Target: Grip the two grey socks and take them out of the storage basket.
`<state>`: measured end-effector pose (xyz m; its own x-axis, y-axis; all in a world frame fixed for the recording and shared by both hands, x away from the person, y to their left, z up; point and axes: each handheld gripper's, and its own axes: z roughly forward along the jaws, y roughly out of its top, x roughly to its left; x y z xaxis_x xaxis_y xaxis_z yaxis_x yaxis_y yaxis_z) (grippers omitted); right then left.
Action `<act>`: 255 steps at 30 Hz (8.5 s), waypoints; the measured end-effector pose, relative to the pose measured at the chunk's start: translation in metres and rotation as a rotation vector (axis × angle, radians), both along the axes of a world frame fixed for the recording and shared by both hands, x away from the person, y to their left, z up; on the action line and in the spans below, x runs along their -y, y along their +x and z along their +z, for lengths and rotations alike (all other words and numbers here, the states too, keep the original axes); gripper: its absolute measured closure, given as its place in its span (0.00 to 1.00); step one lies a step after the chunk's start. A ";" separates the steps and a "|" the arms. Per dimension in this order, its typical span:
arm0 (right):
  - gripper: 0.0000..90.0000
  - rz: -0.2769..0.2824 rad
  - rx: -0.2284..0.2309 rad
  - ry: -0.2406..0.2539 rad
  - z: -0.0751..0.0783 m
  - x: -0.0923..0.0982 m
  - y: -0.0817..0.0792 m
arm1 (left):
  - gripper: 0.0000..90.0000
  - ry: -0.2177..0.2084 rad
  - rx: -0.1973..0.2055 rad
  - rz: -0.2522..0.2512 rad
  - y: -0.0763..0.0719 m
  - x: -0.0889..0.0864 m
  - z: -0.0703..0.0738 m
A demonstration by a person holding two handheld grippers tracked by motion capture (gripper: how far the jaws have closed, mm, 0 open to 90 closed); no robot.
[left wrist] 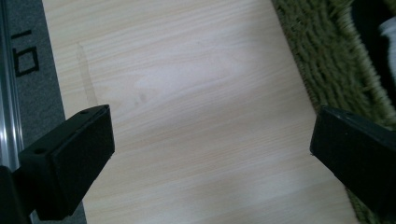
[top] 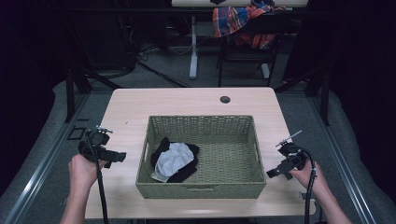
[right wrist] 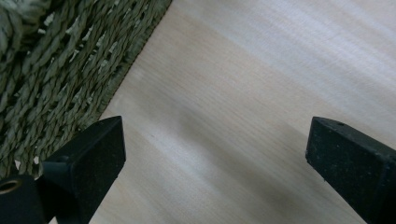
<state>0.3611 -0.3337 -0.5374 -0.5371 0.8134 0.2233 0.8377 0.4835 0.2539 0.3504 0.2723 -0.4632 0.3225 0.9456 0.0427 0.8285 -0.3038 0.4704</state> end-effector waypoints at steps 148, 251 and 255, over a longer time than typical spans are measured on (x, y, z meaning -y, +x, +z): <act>0.03 0.009 0.011 -0.035 0.004 -0.001 -0.005 | 0.90 -0.042 0.037 -0.400 0.021 0.131 0.059; 0.03 -0.014 0.011 -0.029 0.003 -0.001 -0.006 | 0.90 -0.116 -0.042 0.083 0.041 -0.043 -0.012; 0.03 0.004 -0.003 -0.041 0.003 0.000 -0.005 | 0.90 -0.119 -0.070 0.100 0.043 -0.047 -0.021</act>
<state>0.3561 -0.3334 -0.5341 -0.5400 0.8196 0.1913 0.8363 0.4971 0.2311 0.3935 0.3196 -0.4840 0.2246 0.9702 -0.0911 0.8840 -0.1635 0.4380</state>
